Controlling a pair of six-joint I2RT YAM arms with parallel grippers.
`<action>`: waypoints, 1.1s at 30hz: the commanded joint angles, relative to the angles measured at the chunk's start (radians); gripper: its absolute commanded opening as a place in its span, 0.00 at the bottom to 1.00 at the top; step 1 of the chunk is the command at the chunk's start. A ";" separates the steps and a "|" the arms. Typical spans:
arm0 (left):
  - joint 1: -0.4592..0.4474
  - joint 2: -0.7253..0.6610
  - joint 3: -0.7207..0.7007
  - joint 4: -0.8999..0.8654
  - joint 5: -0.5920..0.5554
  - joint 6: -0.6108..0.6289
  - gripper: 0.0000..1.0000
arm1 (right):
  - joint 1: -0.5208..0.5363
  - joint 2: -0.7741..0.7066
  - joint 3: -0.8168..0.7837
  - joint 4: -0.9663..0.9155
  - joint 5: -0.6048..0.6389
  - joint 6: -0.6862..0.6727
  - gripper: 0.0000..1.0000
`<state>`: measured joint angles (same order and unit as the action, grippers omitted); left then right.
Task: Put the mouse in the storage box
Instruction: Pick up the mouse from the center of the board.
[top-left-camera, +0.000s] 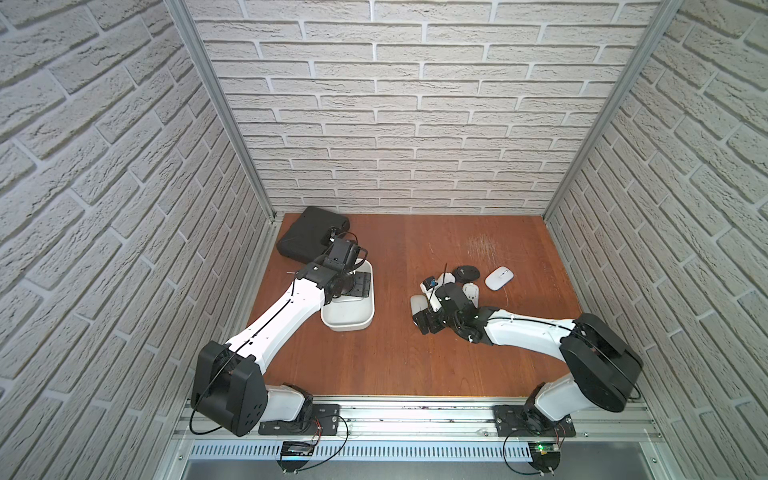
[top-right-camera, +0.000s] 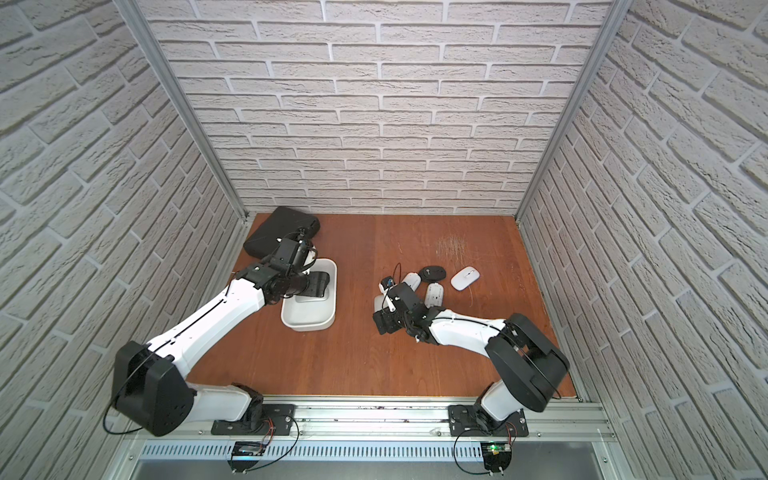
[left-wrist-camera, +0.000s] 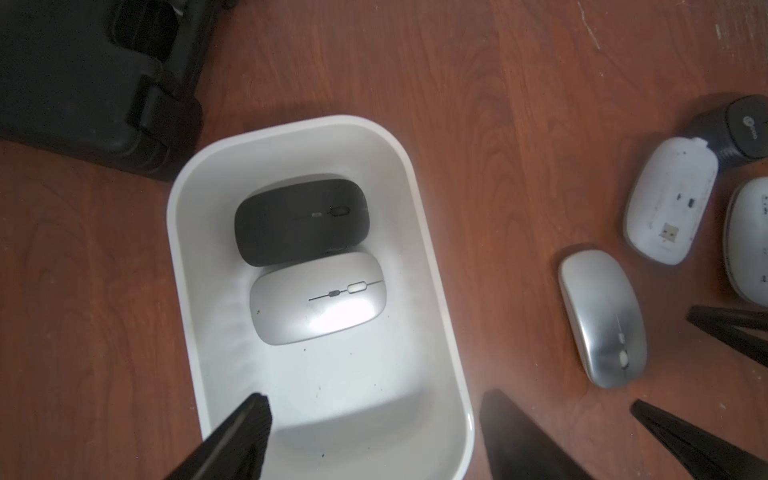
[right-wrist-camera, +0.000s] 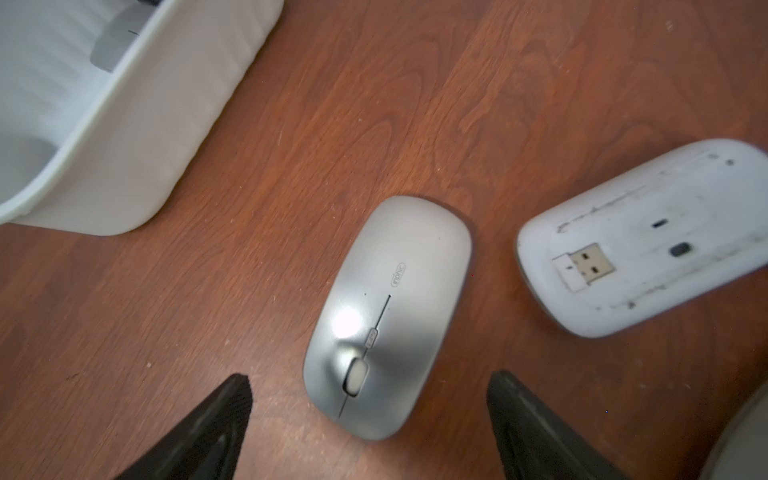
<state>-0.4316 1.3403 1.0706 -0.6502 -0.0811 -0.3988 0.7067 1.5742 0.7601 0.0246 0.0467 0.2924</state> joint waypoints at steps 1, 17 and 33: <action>0.027 -0.059 -0.047 0.038 0.080 -0.019 0.84 | 0.025 0.051 0.056 -0.059 0.051 0.051 0.94; 0.043 -0.143 -0.078 0.021 0.111 -0.037 0.82 | 0.036 0.219 0.159 -0.152 0.106 0.087 0.80; 0.045 -0.156 -0.154 0.193 0.393 -0.151 0.82 | 0.036 -0.001 0.007 0.071 0.052 -0.108 0.52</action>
<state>-0.3927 1.2034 0.9432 -0.5701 0.1749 -0.4965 0.7353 1.6840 0.8192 -0.0402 0.1387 0.2775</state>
